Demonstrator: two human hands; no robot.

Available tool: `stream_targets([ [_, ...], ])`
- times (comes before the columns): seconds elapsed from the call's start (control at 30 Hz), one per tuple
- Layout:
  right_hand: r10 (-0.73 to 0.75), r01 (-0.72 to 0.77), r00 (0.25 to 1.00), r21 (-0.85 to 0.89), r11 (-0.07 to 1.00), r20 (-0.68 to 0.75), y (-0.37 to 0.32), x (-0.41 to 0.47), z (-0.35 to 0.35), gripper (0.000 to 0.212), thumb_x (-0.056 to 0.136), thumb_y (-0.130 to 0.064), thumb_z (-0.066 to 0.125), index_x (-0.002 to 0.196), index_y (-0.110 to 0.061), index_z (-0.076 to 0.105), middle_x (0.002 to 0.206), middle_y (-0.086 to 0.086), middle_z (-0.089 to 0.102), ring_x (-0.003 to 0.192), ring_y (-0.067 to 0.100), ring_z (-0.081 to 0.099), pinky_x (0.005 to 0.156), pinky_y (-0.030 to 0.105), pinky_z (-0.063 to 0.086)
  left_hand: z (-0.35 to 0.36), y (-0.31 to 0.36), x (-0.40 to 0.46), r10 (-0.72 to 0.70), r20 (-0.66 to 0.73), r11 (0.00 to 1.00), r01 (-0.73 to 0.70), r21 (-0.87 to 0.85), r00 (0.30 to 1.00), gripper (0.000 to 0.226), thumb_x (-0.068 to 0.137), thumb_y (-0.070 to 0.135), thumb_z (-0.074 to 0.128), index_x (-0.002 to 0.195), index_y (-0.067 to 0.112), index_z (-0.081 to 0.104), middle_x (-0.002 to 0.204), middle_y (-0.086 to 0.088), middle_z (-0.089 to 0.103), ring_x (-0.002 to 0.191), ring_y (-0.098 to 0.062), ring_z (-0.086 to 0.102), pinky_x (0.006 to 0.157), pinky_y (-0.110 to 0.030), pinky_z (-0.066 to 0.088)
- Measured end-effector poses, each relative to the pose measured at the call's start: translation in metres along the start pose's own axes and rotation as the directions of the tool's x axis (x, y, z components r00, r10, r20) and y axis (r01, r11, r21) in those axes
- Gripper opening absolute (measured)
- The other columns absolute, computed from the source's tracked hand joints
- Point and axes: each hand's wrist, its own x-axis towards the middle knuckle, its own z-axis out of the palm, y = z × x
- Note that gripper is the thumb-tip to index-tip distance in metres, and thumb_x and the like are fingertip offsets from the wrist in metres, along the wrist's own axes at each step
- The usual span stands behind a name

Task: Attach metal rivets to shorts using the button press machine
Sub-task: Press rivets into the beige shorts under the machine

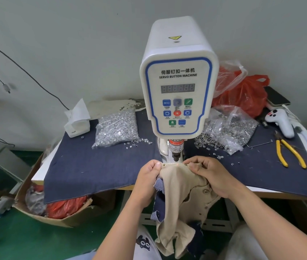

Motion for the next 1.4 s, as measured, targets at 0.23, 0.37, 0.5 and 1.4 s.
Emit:
stream_targets([
  [0.23,-0.002,0.002,1.0,-0.009,1.0,-0.007,-0.0006,-0.0014,0.0005,0.021,0.088,-0.037,0.07,0.103,-0.026,0.08,0.097,0.003,0.076,0.091,0.01,0.068,0.083,0.023,0.053,0.002,0.0033,0.0002,-0.001,0.005,1.0,0.001,-0.003,1.0,0.032,0.111,0.021,0.049,0.083,0.012,0.06,0.077,-0.006,0.053,0.069,-0.013,0.045,0.065,-0.029,0.04],
  [0.37,-0.007,0.008,1.0,0.021,1.0,-0.023,-0.0004,-0.0021,0.0017,0.017,0.09,-0.032,0.071,0.102,-0.023,0.08,0.095,0.007,0.075,0.089,0.011,0.067,0.084,0.023,0.055,0.0025,0.0026,-0.0002,0.004,0.0,1.0,-0.004,0.002,1.0,0.029,0.111,0.024,0.049,0.088,0.009,0.059,0.081,-0.009,0.05,0.076,-0.02,0.043,0.068,-0.033,0.039],
  [0.5,0.0,0.001,1.0,0.037,0.999,-0.025,-0.0001,-0.0009,0.0016,0.014,0.098,-0.021,0.067,0.102,-0.021,0.08,0.096,0.009,0.076,0.09,0.013,0.067,0.084,0.025,0.055,0.0034,0.0025,0.0001,0.016,-0.014,1.0,-0.015,0.027,1.0,0.03,0.111,0.026,0.049,0.087,0.011,0.059,0.08,-0.008,0.051,0.076,-0.019,0.044,0.068,-0.032,0.04],
  [1.4,0.005,-0.003,0.999,0.047,0.999,-0.034,-0.0035,-0.0026,0.0031,0.016,0.099,-0.017,0.066,0.1,-0.021,0.081,0.095,0.01,0.076,0.088,0.012,0.068,0.08,0.023,0.055,0.0002,-0.0026,0.0026,0.013,0.001,0.999,-0.013,0.037,1.0,0.034,0.111,0.027,0.049,0.086,0.007,0.059,0.082,-0.009,0.055,0.08,-0.022,0.045,0.074,-0.039,0.039],
])
